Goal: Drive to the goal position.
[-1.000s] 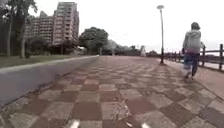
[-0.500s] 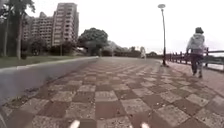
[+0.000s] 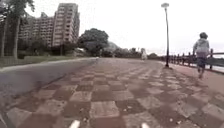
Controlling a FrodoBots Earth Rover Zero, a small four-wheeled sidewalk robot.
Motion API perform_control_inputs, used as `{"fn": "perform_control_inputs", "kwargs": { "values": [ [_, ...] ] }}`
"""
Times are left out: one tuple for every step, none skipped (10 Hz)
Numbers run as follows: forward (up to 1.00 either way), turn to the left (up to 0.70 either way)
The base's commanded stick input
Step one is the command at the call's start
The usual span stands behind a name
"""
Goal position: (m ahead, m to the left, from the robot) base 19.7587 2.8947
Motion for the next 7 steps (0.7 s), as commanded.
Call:
{"fn": "perform_control_inputs", "kwargs": {
  "values": [
    [0.7,0.0],
    [0.7,0.0],
    [0.7,0.0],
    [0.7,0.0],
    [0.7,0.0],
    [0.7,0.0],
    [0.7,0.0]
  ]
}}
